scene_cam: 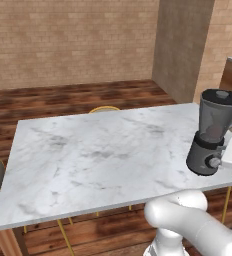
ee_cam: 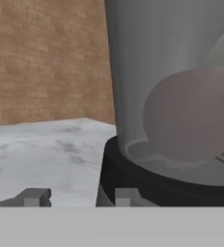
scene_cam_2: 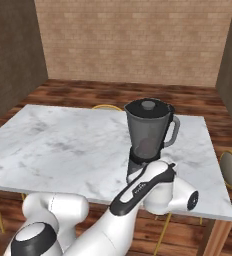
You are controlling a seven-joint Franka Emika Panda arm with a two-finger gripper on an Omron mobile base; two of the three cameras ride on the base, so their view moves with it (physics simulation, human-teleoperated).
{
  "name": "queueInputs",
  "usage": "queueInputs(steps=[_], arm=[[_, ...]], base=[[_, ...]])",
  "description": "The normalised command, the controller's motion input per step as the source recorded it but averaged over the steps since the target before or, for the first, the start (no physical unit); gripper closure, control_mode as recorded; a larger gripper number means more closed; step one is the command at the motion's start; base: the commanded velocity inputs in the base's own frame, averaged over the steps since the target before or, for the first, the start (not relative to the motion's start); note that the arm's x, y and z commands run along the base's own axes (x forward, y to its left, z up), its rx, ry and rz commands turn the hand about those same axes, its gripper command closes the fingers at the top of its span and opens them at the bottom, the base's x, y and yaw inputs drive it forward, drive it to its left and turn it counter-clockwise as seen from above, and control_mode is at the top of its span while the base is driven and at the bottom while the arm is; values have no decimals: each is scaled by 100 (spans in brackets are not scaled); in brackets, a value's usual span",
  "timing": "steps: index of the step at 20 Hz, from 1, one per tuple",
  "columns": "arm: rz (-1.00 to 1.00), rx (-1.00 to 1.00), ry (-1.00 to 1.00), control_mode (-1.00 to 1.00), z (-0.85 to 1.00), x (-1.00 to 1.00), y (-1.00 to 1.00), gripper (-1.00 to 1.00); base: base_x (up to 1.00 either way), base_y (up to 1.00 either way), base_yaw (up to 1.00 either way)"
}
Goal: Grab the garlic and onion from the fridge, place them in the blender, close the lid, and turn on the blender to create a marinade.
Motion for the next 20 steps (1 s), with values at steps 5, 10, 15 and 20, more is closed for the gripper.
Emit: queueInputs(steps=[5,10,15,20], arm=[[0,0,0,-100,-7,40,0,-100],[0,0,0,-100,-16,38,0,-100],[0,0,0,-100,-17,31,0,-100],[0,0,0,-100,-19,29,0,-100]], base=[[0,0,0],[0,0,0],[0,0,0],[0,0,0]])
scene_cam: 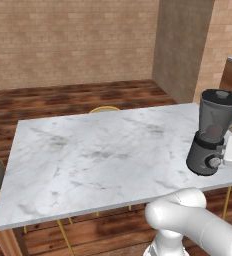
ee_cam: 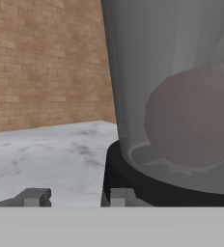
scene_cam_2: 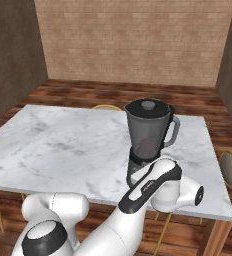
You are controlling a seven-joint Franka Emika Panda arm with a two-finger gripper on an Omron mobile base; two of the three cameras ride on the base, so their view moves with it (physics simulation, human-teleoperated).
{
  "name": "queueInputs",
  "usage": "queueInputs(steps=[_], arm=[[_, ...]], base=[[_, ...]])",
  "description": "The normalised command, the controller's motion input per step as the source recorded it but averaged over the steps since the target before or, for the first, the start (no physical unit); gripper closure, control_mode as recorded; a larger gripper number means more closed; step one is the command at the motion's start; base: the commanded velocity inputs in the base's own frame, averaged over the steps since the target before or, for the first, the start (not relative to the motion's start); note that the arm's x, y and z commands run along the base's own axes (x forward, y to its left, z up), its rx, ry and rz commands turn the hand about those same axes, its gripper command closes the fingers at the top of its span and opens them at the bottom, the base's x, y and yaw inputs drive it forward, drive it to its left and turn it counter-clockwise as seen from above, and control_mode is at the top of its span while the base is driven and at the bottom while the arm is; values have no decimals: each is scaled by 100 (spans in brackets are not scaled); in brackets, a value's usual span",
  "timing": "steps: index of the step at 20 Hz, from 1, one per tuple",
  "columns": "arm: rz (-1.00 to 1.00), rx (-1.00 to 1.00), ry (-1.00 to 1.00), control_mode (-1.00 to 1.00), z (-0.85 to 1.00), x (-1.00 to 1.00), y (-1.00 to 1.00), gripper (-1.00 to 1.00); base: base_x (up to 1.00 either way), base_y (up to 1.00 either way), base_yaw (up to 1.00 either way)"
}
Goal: Grab the garlic and onion from the fridge, place them in the blender, close the lid, and turn on the blender to create a marinade.
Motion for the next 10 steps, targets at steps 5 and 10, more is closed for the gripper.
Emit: queueInputs(steps=[5,10], arm=[[0,0,0,-100,-20,29,1,-100],[0,0,0,-100,-21,28,3,-100]], base=[[0,0,0],[0,0,0]])
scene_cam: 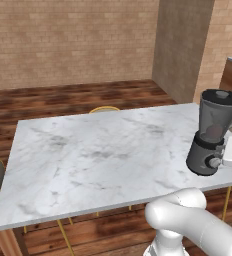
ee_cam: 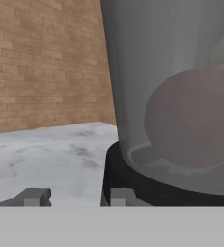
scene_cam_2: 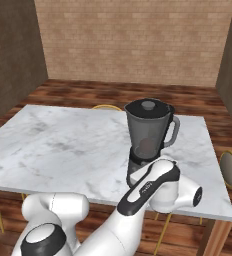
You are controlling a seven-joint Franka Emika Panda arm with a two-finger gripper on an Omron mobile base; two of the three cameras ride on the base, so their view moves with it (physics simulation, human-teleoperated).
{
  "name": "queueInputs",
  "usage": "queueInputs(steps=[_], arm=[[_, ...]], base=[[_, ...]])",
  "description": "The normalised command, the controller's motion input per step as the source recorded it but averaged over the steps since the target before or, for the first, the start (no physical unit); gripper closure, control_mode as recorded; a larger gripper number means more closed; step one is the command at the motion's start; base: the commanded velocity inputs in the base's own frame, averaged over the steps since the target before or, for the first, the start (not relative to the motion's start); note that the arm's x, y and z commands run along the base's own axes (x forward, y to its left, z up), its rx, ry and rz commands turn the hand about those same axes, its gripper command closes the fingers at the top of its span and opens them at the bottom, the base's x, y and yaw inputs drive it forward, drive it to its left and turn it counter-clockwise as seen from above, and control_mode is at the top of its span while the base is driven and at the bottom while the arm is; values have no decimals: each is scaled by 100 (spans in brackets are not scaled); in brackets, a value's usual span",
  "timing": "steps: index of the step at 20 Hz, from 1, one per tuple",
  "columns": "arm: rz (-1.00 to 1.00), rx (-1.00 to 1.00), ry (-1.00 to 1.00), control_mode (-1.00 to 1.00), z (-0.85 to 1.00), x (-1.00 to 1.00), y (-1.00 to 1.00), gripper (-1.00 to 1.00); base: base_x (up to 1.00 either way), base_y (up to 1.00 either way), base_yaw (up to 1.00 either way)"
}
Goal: Grab the garlic and onion from the fridge, place them in the blender, close the lid, and turn on the blender to create a marinade.
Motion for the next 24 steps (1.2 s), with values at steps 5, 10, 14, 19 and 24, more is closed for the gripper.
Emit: queueInputs(steps=[5,10,14,19,24], arm=[[0,0,0,-100,-20,34,0,-100],[0,0,0,-100,-15,47,0,-100],[0,0,0,-100,-11,30,0,-100],[0,0,-1,-100,-11,26,0,-100],[0,0,-5,-100,-9,6,0,-100]], base=[[0,0,0],[0,0,0],[0,0,0],[0,0,0],[0,0,0]])
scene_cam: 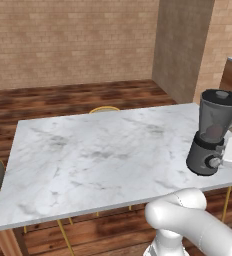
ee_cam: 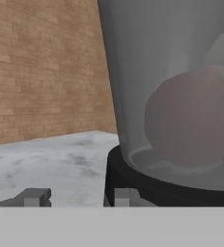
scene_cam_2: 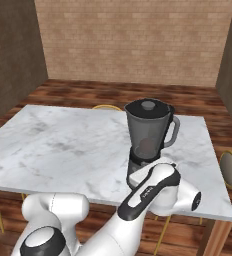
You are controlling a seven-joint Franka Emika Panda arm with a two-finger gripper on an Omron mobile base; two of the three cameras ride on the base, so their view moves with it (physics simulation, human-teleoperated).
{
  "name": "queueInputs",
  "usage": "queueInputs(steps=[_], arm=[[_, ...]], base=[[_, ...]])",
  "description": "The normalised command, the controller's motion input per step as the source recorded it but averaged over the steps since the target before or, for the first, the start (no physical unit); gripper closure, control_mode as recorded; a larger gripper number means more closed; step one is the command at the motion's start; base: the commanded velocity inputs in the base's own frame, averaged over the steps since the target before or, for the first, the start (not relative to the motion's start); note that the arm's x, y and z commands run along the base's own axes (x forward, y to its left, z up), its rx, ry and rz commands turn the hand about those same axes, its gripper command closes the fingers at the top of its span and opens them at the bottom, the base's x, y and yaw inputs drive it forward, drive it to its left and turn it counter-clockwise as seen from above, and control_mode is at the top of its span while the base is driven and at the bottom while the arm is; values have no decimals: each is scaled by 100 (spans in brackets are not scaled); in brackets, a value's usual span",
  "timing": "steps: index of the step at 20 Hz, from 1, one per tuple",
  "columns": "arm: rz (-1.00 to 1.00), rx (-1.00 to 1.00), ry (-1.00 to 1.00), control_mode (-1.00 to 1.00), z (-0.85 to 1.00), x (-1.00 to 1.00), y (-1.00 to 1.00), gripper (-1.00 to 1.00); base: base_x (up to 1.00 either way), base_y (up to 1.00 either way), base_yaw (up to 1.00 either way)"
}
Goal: Grab the garlic and onion from the fridge, place them in the blender, close the lid, and turn on the blender to create a marinade.
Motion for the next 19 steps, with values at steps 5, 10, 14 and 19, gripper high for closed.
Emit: queueInputs(steps=[5,10,14,19], arm=[[0,0,-9,-100,-1,-44,-4,-100],[0,0,-10,-100,2,-54,-1,-100],[0,0,-9,-100,17,-43,-3,-100],[0,0,-4,-100,20,-30,0,-100]], base=[[0,0,0],[0,0,0],[0,0,0],[0,0,0]])
